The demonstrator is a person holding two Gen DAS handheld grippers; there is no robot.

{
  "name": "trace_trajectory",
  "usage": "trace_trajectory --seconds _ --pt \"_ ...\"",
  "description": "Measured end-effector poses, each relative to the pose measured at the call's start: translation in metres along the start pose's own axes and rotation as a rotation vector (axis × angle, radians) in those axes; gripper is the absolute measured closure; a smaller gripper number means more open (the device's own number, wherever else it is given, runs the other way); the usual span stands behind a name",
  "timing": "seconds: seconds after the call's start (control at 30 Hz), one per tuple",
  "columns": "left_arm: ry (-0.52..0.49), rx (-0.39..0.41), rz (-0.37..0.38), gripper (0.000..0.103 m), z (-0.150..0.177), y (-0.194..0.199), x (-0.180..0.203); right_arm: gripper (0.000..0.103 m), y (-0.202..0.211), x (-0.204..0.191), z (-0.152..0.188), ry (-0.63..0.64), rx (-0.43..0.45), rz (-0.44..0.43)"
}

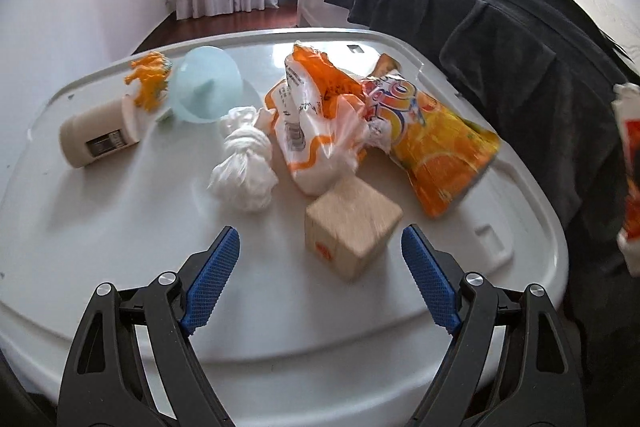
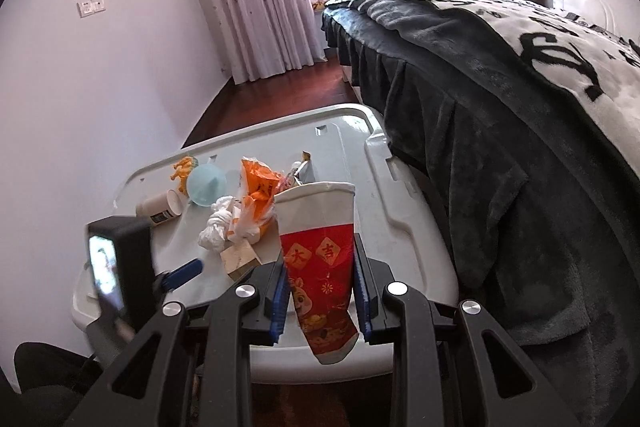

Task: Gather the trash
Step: 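Grasp the wooden block with the left tool while the right tool holds the red cup, then carry both tools over the orange-lined bin and open both to drop items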

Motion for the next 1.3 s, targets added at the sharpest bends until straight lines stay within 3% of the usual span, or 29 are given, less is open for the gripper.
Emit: trace_trajectory --seconds 0.17,0.23,0.27,0.3,0.63,0.87,1.13,1.3 --pt "0.018 -0.013 0.033 0.022 -0.008 -0.017 0.001 0.076 -0.001 -0.003 0.001 -0.003 -0.013 -0.032" --pt "0.003 -0.008 0.030 0.038 -0.009 -0.018 0.005 0.076 -0.003 -0.004 0.001 -0.010 -0.023 -0.041" --pt "-0.021 -0.008 0.012 0.052 -0.008 -0.018 0.007 0.076 -0.003 -0.004 0.001 -0.012 -0.027 -0.043" --pt "-0.038 -0.002 0.007 0.055 -0.008 -0.018 0.010 0.076 -0.004 -0.005 0.001 -0.012 -0.029 -0.044" --pt "-0.011 0.003 0.042 0.056 0.002 -0.001 -0.007 0.076 -0.009 -0.014 0.002 -0.005 -0.033 -0.035" --pt "0.000 0.043 0.009 0.056 0.017 0.066 -0.040 0.076 -0.018 -0.036 0.009 0.034 -0.055 -0.051" --pt "0.038 0.050 -0.088 0.056 0.069 0.143 -0.078 0.076 -0.023 -0.072 0.037 0.084 -0.097 -0.094" --pt "0.038 0.021 -0.124 0.056 0.113 0.176 -0.088 0.076 -0.017 -0.094 0.083 0.133 -0.135 -0.120"
Point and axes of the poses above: each gripper's, at about its wrist camera, not at the fingertips, and y roughly against the way its jaws point, x to its right, z to its underside, the point moved 4 cm from there along -y, roughly the way its jaws point, and after that the axes turned 11 degrees about -y, right-handed, at the moved point
